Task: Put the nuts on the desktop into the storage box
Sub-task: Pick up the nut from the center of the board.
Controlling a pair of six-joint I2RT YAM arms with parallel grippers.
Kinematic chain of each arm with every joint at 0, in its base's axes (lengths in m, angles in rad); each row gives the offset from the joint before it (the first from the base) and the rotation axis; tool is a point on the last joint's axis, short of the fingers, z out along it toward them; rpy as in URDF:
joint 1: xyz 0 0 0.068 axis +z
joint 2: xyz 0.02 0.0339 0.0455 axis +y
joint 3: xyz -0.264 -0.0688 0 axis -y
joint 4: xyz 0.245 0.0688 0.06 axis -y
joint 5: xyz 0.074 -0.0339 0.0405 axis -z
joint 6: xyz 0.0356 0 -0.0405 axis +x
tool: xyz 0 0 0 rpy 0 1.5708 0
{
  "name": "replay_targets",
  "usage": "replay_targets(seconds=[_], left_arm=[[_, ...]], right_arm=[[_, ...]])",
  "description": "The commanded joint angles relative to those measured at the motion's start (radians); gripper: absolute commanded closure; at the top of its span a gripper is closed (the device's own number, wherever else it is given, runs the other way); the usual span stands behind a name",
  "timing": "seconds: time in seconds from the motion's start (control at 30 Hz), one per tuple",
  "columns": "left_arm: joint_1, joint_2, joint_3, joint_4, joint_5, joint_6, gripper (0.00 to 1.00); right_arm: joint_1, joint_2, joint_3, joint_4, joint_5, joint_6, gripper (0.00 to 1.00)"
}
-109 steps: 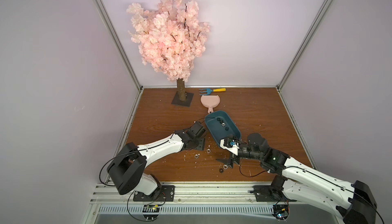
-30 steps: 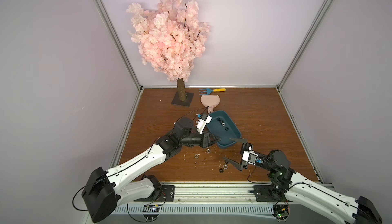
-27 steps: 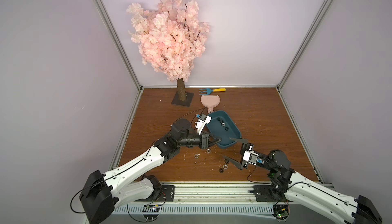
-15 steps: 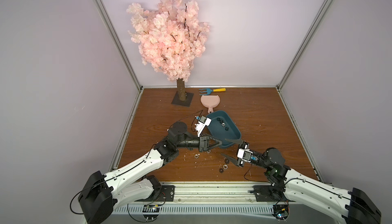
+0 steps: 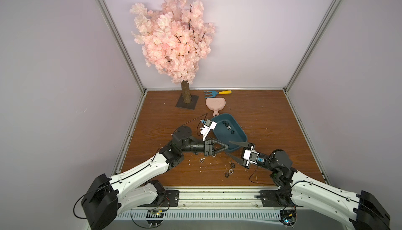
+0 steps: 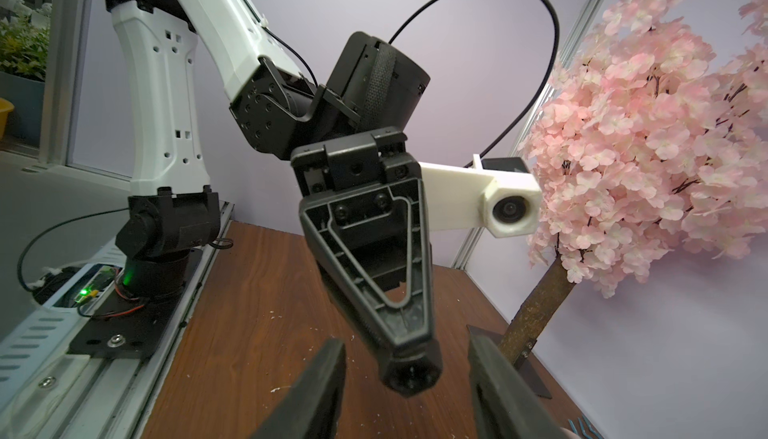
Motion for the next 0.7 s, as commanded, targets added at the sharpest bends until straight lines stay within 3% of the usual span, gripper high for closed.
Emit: replay_targets(seconds=[0.0,0.17,0.67], left_arm=[[-0.008,-0.005,0.003,0.05,0.017,-0.001,0.81],[-0.009,-0.001,0.004,0.031,0.016,0.006,0.8],[-0.009,0.013,-0.008,0.098,0.033,-0.024,0.79]], right_arm=[[0.003,-0.001,0.045,0.017,-0.006,-0.001,0.55],[0.004,0.003,0.049,0.01,-0.002,-0.008,0.65],[0.004,0.034,0.063,0.026,0.026,0.024,0.64]])
